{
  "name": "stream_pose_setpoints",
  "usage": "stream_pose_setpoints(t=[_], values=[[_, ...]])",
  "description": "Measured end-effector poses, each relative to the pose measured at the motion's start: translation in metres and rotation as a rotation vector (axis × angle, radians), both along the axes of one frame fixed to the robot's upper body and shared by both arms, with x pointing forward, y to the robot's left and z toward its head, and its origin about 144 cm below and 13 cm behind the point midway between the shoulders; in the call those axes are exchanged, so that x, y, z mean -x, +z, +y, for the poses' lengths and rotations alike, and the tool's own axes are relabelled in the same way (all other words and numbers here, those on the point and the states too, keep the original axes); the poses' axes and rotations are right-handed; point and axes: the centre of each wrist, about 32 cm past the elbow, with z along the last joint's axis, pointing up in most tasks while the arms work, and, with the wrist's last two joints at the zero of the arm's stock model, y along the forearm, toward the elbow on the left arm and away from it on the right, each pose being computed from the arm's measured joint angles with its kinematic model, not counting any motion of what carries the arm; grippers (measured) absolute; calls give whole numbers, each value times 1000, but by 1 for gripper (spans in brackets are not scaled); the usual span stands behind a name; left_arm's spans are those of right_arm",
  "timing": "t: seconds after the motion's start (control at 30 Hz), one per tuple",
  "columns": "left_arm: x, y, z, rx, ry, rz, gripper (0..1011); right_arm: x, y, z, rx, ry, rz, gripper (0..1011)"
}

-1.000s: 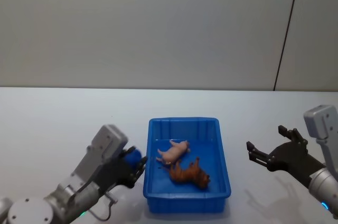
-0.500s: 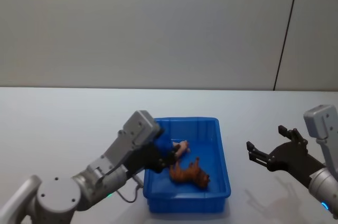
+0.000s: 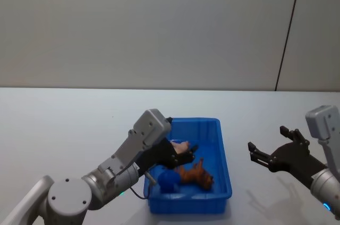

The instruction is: Pick up the two dolls from the table and place them into the box.

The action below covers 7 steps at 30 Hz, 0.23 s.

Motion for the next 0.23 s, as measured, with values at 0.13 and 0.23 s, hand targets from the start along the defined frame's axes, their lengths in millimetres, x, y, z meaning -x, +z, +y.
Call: stream_pose_setpoints(t=[0.13, 0.23], values=[[7, 1, 1, 16, 19, -25, 1001, 0, 0, 0, 0, 0, 0, 1001], [12, 2, 2, 27, 34, -40, 1001, 0, 0, 0, 0, 0, 0, 1001]])
